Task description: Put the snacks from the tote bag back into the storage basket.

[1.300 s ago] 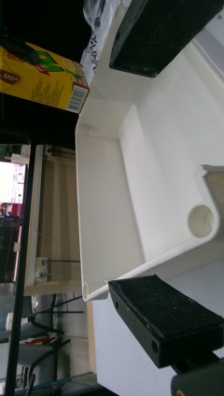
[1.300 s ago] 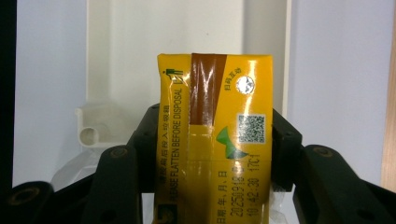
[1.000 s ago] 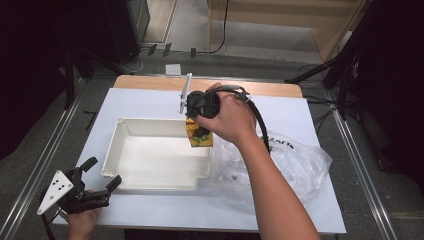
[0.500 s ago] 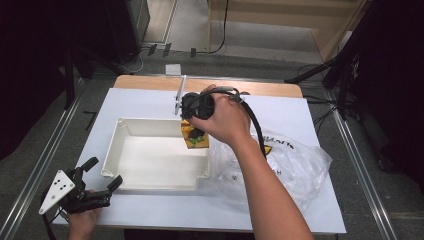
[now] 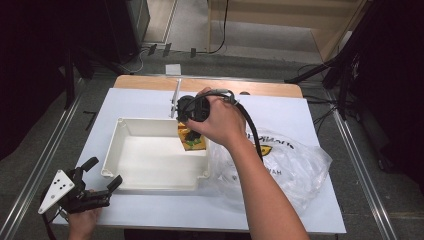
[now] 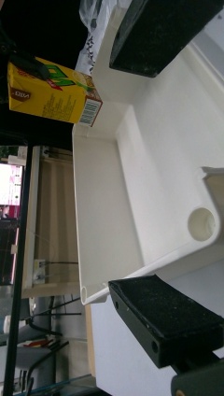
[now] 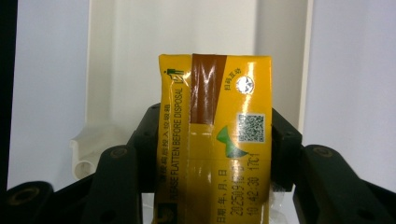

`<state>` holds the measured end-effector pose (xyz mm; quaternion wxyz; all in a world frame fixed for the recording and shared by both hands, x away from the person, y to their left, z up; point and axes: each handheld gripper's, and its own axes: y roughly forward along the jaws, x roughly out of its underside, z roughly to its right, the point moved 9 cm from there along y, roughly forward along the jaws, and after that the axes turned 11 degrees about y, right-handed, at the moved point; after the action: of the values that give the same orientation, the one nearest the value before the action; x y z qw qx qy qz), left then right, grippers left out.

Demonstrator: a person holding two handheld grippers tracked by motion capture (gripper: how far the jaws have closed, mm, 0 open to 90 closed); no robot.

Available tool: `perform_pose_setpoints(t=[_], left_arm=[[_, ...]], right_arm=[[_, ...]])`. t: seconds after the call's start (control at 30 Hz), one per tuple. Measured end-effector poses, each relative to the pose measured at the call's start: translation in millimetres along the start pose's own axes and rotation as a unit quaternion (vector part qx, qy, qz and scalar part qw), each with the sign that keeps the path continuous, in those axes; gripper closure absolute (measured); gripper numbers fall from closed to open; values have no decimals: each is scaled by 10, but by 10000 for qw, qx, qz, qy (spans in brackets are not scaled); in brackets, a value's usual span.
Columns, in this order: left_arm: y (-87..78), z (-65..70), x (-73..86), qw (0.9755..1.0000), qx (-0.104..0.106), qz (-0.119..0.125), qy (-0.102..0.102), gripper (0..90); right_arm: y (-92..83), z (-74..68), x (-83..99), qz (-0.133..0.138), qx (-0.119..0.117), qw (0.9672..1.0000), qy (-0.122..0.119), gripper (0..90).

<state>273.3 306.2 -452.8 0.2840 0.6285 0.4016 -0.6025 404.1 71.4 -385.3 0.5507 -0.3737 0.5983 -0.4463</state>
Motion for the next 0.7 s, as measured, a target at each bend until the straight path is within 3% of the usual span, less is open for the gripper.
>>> perform_pose_setpoints(t=[0.7], left_arm=[[-1, 4, 1, 10000, 2, -6, -15, 0]], right_arm=[[168, -19, 102, -1, 26, 10000, 58, 520]])
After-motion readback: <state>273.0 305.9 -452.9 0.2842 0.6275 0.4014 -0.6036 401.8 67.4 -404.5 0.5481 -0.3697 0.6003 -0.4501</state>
